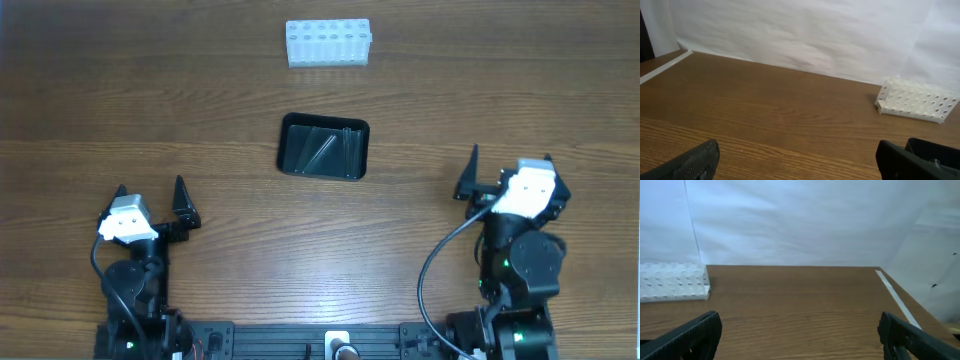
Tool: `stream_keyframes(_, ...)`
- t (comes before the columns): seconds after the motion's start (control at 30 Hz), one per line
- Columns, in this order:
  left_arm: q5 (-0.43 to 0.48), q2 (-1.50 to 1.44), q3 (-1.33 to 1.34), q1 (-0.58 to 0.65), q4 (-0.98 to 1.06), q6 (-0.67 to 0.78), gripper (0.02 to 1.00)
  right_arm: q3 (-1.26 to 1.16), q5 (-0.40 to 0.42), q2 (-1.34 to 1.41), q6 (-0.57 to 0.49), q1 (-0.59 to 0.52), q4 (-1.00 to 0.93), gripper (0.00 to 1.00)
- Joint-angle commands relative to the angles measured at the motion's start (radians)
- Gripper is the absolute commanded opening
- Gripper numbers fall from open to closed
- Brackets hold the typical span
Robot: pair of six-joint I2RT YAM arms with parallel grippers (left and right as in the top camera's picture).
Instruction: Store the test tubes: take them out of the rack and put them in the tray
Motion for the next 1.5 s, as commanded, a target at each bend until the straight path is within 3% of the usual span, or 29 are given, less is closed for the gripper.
stream_keyframes(0.03, 0.006, -0.007, -0.004, 0.002, 0.000, 0.015, 0.998, -0.081, 0.012, -0.083, -0.004, -0.008, 0.004, 0.993)
stream_keyframes(0.57, 0.006, -0.008, -0.004, 0.002, 0.000, 0.015, 0.998, -0.427, 0.012, -0.182, -0.003, -0.008, 0.338, 0.991)
stream_keyframes(0.97, 0.006, -0.007, -0.004, 0.002, 0.000, 0.015, 0.998, -0.425, 0.011, -0.342, -0.004, -0.016, 0.066, 0.991)
stream_keyframes(1.5, 0.006, -0.007, -0.004, 0.002, 0.000, 0.015, 0.998, -0.425, 0.008, -0.371, -0.004, -0.024, 0.071, 0.993)
